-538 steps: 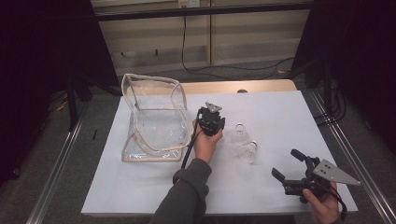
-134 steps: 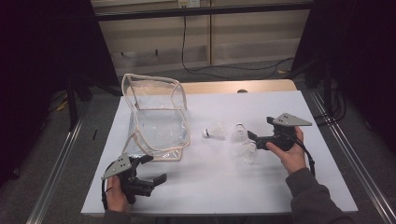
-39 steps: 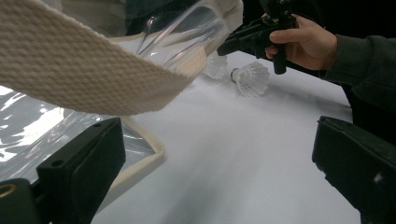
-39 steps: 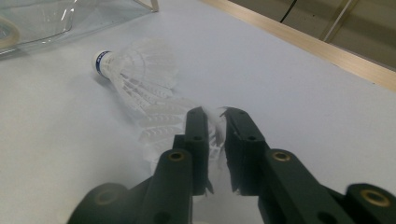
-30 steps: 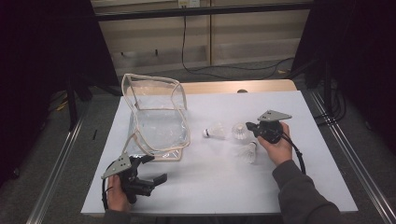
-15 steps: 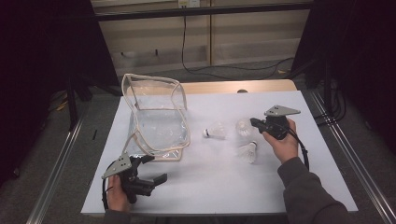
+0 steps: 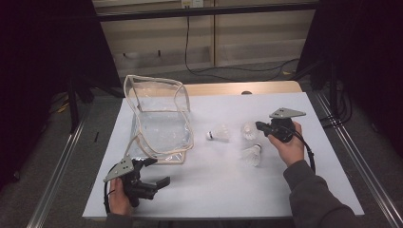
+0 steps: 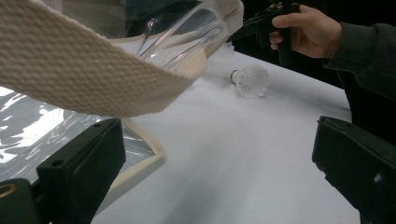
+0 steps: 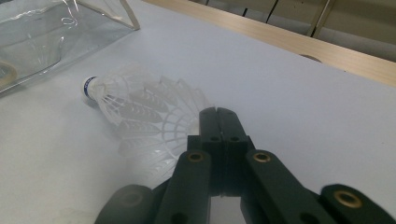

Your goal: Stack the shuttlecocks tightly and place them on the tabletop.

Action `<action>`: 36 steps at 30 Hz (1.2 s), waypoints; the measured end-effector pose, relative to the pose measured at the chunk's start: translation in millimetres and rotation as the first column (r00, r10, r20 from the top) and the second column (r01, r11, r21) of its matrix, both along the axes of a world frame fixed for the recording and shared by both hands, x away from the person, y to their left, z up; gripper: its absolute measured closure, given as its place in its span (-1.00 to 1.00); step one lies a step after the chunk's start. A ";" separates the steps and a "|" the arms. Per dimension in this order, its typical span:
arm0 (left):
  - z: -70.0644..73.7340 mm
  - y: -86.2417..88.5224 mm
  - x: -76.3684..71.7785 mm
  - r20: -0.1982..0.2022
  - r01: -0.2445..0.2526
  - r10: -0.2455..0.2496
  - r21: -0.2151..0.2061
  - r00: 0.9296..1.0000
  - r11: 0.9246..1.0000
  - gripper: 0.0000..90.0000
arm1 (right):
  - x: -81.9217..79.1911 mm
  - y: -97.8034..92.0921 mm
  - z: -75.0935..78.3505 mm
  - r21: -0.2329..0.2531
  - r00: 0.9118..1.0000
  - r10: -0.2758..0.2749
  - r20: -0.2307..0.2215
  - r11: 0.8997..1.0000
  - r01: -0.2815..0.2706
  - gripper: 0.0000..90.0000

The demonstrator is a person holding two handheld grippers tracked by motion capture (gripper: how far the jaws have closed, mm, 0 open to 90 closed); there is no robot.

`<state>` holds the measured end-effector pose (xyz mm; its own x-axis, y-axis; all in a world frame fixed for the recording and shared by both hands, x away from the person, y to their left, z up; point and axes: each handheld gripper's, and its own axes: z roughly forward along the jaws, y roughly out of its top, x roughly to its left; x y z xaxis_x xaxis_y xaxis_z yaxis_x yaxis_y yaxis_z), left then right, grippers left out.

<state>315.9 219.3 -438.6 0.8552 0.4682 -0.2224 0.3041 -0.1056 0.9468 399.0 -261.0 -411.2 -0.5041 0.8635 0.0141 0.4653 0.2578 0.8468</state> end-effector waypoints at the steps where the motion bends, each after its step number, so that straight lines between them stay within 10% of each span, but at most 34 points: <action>1: 0.0 0.0 0.0 0.001 -0.001 0.001 0.000 1.000 1.000 -0.94 | 0.4 -0.3 -0.3 -0.003 1.000 -0.002 -0.001 1.000 0.002 1.00; 36: -0.9 -0.9 0.5 -0.002 0.004 -0.004 0.006 1.000 1.000 -0.94 | -3.5 -24.2 -9.6 -0.049 0.997 -0.080 -0.013 0.996 0.080 0.74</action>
<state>316.4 218.4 -439.5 0.8569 0.4658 -0.2209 0.3050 -0.1127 0.9456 395.4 -285.2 -420.8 -0.4333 0.9010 -0.0213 0.4989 0.2595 0.8269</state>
